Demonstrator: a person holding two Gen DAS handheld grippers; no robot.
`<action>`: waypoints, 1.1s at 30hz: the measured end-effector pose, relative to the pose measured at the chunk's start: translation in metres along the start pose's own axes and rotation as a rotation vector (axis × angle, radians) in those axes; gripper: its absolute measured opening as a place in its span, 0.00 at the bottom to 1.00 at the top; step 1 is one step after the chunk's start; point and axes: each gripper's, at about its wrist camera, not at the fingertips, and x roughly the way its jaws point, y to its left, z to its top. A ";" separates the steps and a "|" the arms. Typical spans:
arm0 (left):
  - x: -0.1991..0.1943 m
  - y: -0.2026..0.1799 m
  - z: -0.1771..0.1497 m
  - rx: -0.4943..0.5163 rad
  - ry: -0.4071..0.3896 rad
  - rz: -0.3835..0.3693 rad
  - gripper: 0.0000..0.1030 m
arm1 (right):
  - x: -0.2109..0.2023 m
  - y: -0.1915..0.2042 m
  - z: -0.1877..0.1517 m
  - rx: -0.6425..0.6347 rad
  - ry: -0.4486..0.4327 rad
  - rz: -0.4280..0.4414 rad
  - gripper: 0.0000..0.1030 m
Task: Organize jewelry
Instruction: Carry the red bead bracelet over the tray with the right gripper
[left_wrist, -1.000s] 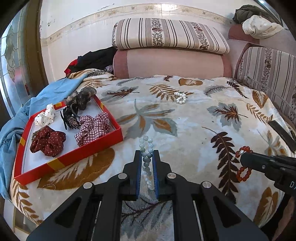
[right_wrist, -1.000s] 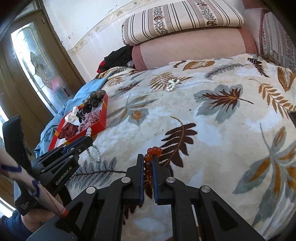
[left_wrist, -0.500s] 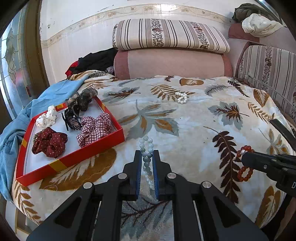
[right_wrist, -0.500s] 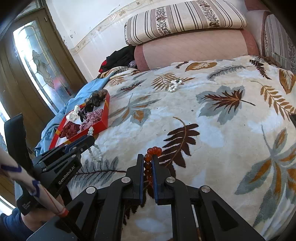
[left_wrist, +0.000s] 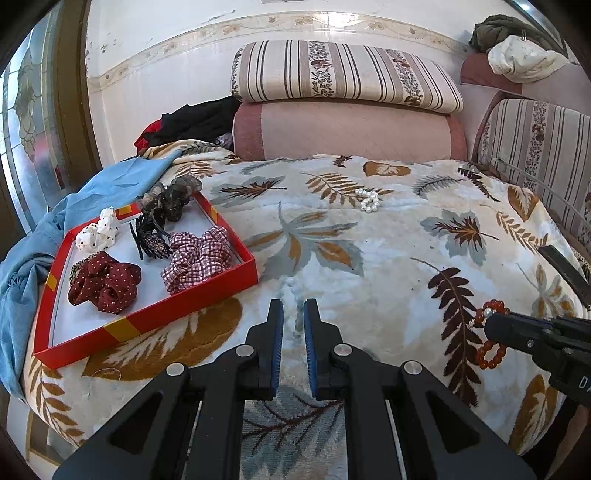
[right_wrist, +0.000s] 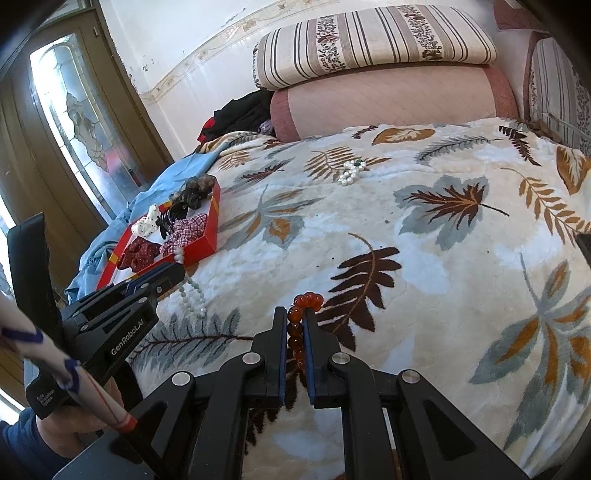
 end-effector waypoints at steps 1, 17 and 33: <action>-0.001 0.001 0.000 -0.003 -0.002 -0.001 0.11 | 0.000 0.001 -0.001 0.001 0.001 0.001 0.08; -0.031 0.038 0.009 -0.068 -0.045 0.032 0.11 | -0.009 0.037 -0.003 -0.008 0.000 0.037 0.08; -0.029 0.082 0.011 -0.149 -0.027 0.066 0.11 | 0.010 0.070 0.022 -0.050 0.025 0.078 0.08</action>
